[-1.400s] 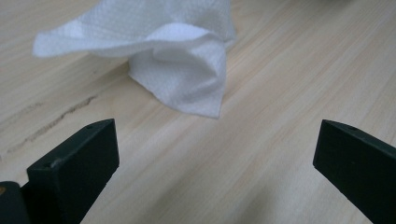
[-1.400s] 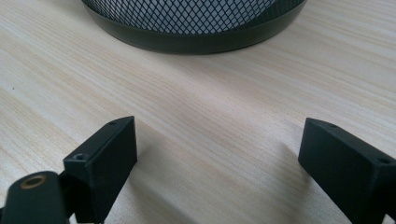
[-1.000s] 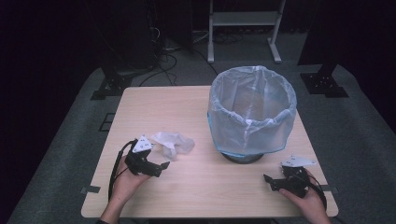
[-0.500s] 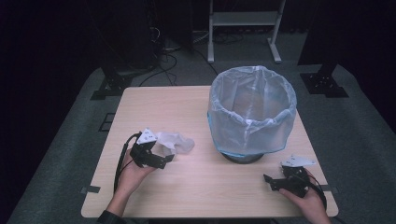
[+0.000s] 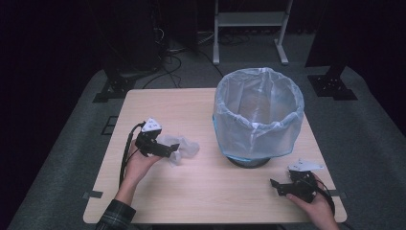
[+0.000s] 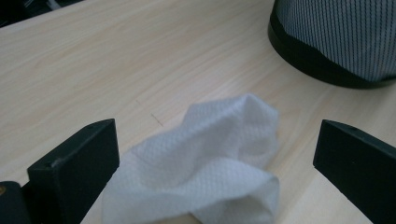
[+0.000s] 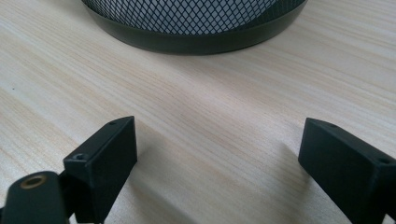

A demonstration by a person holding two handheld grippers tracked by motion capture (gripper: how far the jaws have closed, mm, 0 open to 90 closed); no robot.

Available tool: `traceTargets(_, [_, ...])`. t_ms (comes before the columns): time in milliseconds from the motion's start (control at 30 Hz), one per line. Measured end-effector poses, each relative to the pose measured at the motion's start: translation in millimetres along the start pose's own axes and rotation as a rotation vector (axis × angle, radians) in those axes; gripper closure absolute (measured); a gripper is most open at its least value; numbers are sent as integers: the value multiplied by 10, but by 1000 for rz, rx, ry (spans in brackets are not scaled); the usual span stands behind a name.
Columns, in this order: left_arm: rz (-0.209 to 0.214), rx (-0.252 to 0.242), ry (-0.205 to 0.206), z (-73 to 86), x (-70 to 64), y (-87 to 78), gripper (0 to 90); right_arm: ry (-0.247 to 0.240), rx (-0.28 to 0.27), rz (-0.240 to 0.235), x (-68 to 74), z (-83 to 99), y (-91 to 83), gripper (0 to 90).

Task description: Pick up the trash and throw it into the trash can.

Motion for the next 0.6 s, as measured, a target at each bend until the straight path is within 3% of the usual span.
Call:
traceTargets(333, [-7,8,-19,-125,161,213,0,0,0,0,0,0,0,98])
traceTargets(600, [5,70,-35,13,142,384,0,0,0,0,0,0,0,98])
Point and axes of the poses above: each handheld gripper's, and its own axes: y roughly forward along the jaws, z roughly out of its underside, x roughly to its left, the point moved 6 cm from there along y, roughly forward along the jaws, and after that the axes turned 1 degree about y, right-handed, at the moved point
